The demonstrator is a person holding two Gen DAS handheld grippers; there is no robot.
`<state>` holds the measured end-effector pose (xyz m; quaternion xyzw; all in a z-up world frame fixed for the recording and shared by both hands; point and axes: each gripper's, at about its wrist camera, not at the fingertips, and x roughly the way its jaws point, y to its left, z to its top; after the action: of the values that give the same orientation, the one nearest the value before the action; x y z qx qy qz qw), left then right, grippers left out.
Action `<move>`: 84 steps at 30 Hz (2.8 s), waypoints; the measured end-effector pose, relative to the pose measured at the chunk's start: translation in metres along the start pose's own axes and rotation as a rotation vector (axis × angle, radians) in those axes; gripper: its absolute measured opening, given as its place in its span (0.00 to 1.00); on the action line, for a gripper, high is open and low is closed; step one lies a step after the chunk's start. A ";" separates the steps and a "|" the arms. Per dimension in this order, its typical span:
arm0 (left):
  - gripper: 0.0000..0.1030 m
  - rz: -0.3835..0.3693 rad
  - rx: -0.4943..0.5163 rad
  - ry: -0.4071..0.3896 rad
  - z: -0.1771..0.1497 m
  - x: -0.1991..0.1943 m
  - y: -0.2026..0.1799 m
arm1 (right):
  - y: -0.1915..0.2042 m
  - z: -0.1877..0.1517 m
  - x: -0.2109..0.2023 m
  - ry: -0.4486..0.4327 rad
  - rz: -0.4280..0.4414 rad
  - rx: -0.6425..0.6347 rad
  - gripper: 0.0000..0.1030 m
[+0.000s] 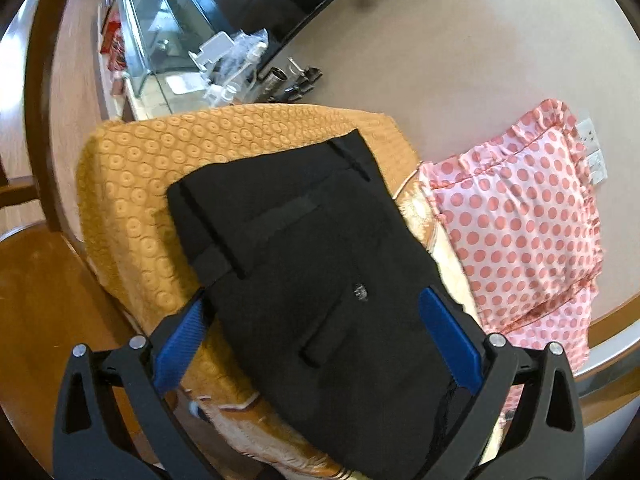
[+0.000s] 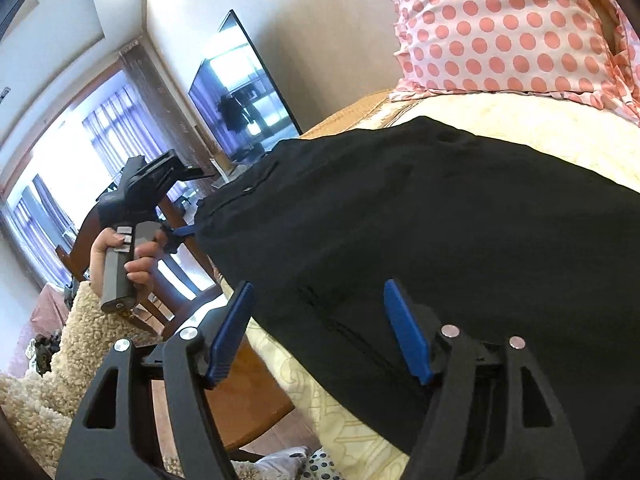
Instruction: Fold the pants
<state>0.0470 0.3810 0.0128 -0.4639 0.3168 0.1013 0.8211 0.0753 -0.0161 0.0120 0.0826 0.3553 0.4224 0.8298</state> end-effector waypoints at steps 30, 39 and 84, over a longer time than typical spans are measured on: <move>0.15 0.059 0.239 -0.113 -0.014 -0.006 -0.082 | -0.029 -0.022 -0.072 -0.122 -0.032 0.091 0.73; 0.14 -0.116 0.713 -0.107 -0.112 -0.026 -0.249 | -0.063 -0.047 -0.154 -0.275 -0.190 0.179 0.75; 0.81 -0.395 0.979 0.237 -0.308 0.004 -0.248 | -0.094 -0.034 -0.226 -0.368 -0.286 0.152 0.78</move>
<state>0.0328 -0.0097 0.0701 -0.0859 0.3241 -0.2678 0.9032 0.0247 -0.2525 0.0634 0.1692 0.2372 0.2506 0.9232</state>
